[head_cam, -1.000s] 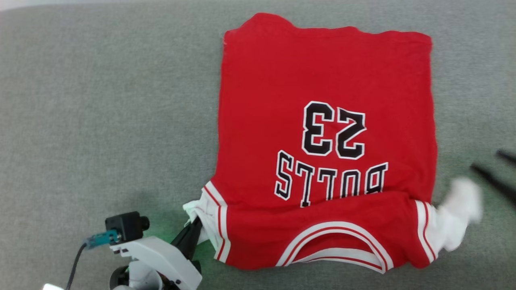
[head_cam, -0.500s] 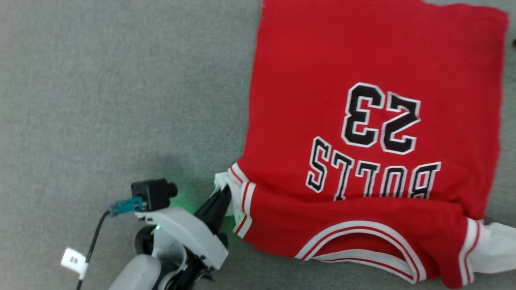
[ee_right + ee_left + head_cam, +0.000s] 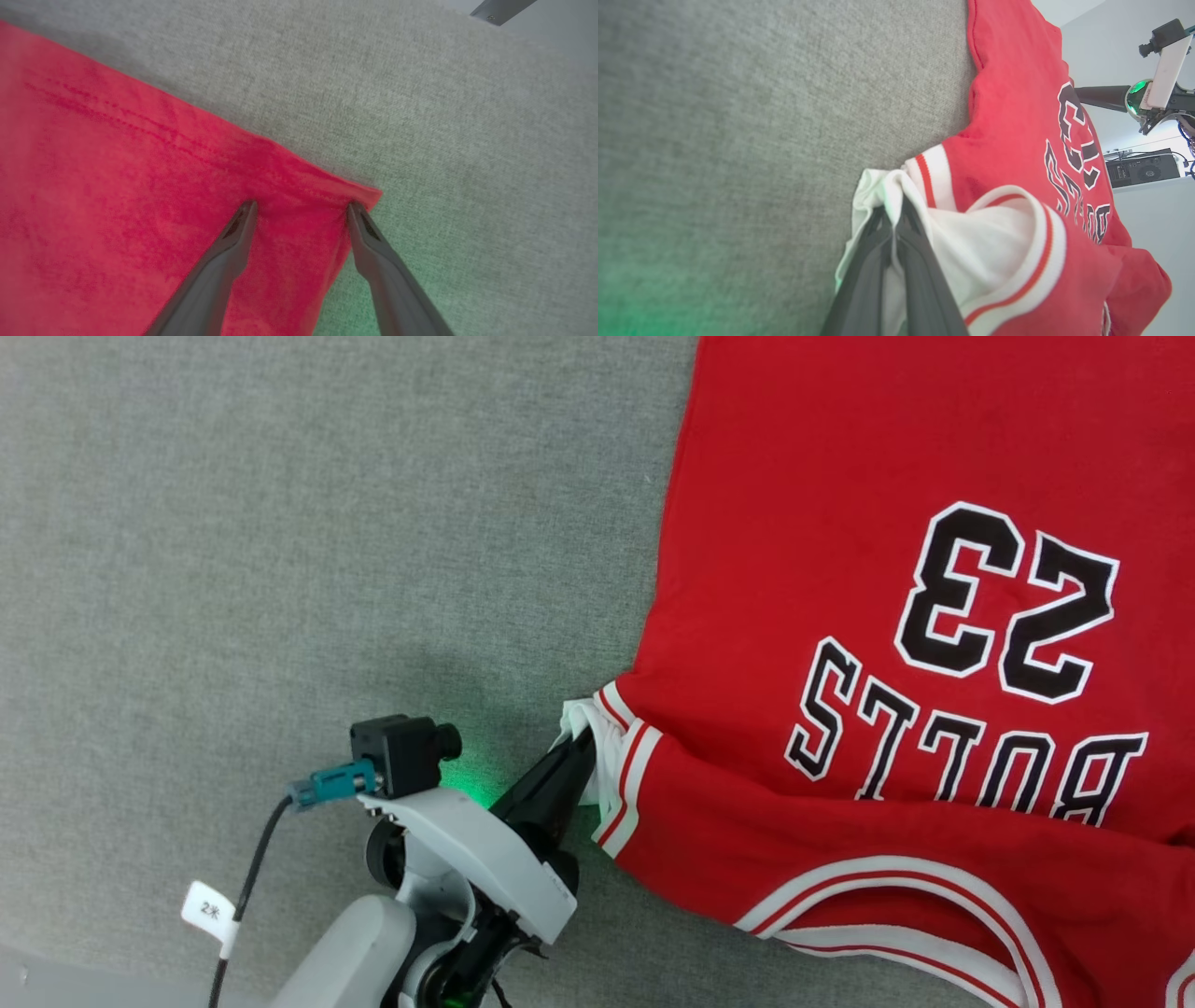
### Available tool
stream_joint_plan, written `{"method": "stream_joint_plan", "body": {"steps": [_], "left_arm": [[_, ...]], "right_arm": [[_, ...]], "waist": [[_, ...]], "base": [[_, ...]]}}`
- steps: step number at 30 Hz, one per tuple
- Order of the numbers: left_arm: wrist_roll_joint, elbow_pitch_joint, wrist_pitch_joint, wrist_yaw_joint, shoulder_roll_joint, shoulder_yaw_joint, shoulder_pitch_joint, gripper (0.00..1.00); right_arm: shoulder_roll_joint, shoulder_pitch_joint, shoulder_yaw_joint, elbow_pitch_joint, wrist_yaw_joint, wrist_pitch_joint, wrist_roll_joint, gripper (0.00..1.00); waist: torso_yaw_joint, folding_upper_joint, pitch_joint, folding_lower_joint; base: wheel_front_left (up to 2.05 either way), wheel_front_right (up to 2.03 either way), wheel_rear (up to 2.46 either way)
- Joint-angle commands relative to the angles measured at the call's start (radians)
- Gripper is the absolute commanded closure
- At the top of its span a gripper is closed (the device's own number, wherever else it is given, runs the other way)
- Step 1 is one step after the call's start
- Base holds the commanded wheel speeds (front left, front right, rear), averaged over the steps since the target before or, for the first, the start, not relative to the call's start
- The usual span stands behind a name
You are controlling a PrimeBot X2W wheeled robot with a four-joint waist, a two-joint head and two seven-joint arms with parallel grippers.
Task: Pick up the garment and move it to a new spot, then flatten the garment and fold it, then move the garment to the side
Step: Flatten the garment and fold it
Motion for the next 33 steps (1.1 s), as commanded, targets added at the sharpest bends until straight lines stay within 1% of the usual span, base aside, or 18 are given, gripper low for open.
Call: {"method": "stream_joint_plan", "body": {"steps": [1,2,3,4,5,6,11,14,20,24,29,33], "left_arm": [[-0.006,0.158,0.016,0.041,-0.005,0.009,-0.003,1.0],[-0.006,0.162,0.016,0.04,-0.006,0.009,-0.005,1.0],[-0.006,0.165,0.016,0.039,-0.006,0.009,-0.008,1.0],[-0.007,0.168,0.016,0.038,-0.007,0.009,-0.012,1.0],[-0.008,0.169,0.017,0.036,-0.008,0.008,-0.015,1.0],[-0.008,0.172,0.018,0.034,-0.009,0.007,-0.017,1.0],[-0.013,0.185,0.017,0.024,-0.016,0.0,-0.028,1.0],[-0.018,0.188,0.008,0.014,-0.021,0.003,-0.03,1.0],[-0.015,0.201,-0.032,-0.006,-0.013,0.02,-0.021,1.0],[-0.005,0.214,-0.045,-0.009,0.005,0.023,-0.006,1.0],[0.003,0.214,-0.052,-0.003,0.022,0.03,-0.01,1.0],[0.005,0.209,-0.053,0.001,0.024,0.03,-0.013,1.0]], "right_arm": [[0.029,0.055,0.035,0.041,-0.001,0.026,0.004,0.0],[0.035,0.056,0.04,0.047,-0.001,0.032,0.008,0.0],[0.04,0.058,0.049,0.046,-0.001,0.038,0.014,0.44],[0.04,0.061,0.056,0.043,-0.001,0.042,0.017,0.62],[0.038,0.062,0.064,0.039,-0.001,0.039,0.019,0.88],[0.033,0.063,0.068,0.038,-0.001,0.028,0.018,1.0],[0.025,0.064,0.062,0.052,-0.001,-0.04,0.031,1.0],[0.026,0.074,0.063,0.055,-0.001,-0.052,0.057,1.0],[-0.008,0.158,0.102,0.005,-0.001,-0.064,0.117,1.0],[-0.058,0.268,0.152,-0.08,-0.001,-0.077,0.16,1.0],[-0.139,0.407,0.21,-0.232,-0.001,-0.087,0.217,1.0],[-0.203,0.519,0.238,-0.353,-0.001,-0.106,0.251,1.0]], "waist": [[0.007,-0.0001,0.011,0.0],[0.006,-0.0001,0.011,0.0],[0.005,-0.0001,0.01,0.0],[0.004,-0.0001,0.009,0.0],[0.002,-0.0001,0.008,0.0],[0.001,-0.0001,0.005,0.0],[-0.01,-0.0001,-0.016,0.0],[-0.019,-0.0001,-0.037,0.0],[-0.045,-0.0001,-0.112,0.0],[-0.067,-0.0001,-0.177,0.0],[-0.105,-0.0001,-0.242,0.0],[-0.138,-0.0001,-0.279,0.0]], "base": [[0.0,0.0,0.0],[0.0,0.0,0.0],[0.0,0.0,0.0],[0.0,0.0,0.0],[0.0,0.0,0.0],[0.0,0.0,0.0],[0.0,0.0,0.0],[0.0,0.0,0.0],[0.0,0.0,0.0],[0.0,0.0,0.0],[0.0,0.0,0.0],[0.0,0.0,0.0]]}}
